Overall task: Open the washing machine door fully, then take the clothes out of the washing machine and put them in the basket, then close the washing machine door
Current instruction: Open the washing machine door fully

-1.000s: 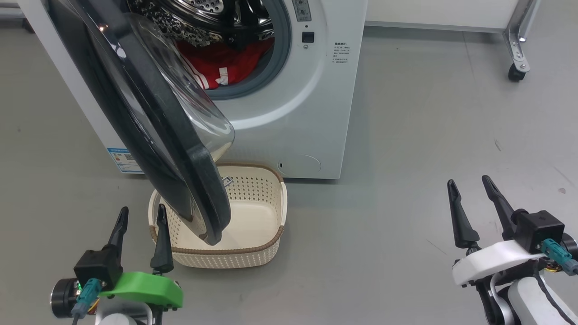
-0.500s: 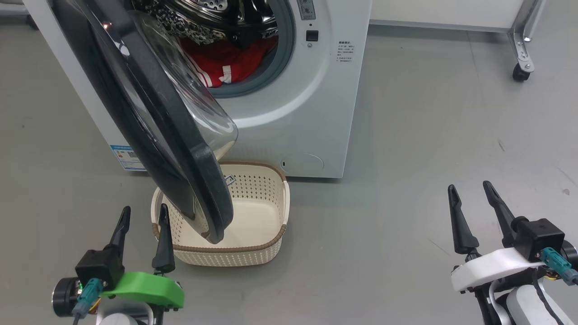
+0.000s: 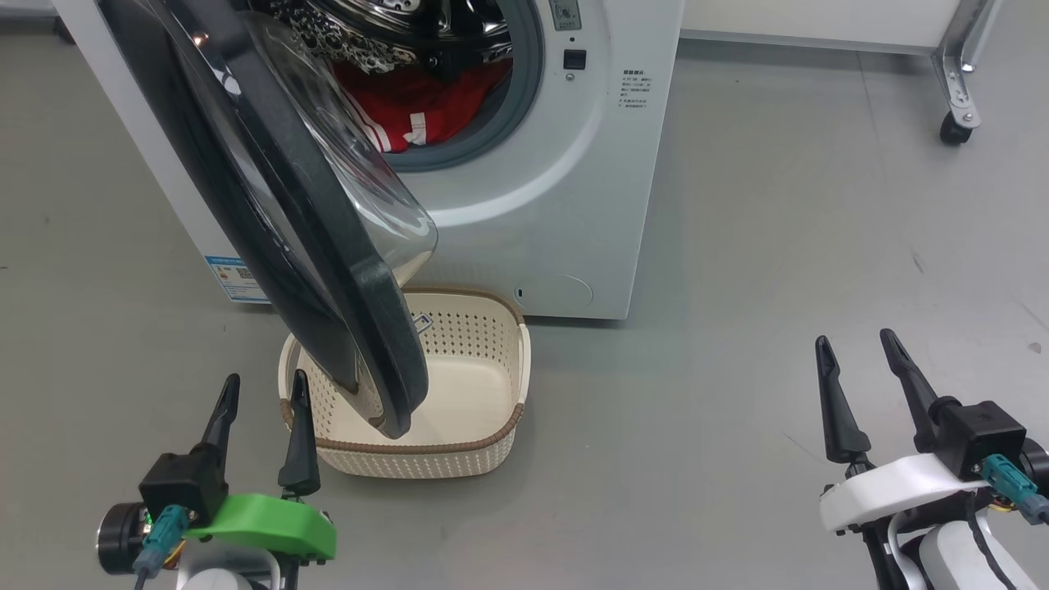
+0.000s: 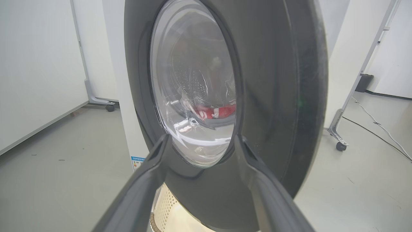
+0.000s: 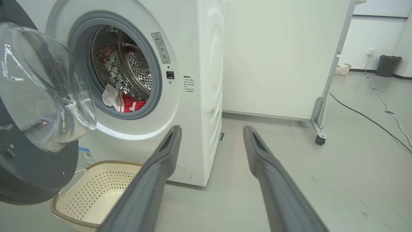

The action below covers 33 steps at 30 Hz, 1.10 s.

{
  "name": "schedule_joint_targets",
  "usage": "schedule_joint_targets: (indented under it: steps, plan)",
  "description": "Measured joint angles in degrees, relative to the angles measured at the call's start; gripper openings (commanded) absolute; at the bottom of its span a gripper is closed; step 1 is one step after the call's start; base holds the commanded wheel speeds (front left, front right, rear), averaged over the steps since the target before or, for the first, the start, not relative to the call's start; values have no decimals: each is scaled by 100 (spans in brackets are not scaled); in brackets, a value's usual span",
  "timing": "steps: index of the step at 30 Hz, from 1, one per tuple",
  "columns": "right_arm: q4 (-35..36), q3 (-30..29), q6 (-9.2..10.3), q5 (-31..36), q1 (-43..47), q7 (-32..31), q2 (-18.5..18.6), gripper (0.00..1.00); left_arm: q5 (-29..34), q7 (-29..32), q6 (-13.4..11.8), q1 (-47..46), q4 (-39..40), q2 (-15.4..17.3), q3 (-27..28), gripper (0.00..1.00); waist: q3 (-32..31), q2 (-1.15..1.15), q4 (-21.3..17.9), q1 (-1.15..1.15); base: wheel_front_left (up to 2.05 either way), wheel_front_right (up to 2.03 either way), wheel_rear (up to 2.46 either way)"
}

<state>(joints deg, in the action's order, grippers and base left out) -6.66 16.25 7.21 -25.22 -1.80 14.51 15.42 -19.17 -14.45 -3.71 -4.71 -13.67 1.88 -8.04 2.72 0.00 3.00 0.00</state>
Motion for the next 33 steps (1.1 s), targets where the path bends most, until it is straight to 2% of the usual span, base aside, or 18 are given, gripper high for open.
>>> schedule_joint_targets:
  steps: [33]
  plan:
    - [44,-158,-68,119,143,0,-198,100,1,0,0,0,-5,1,15,100,2,0,-31,0,0,0,0]
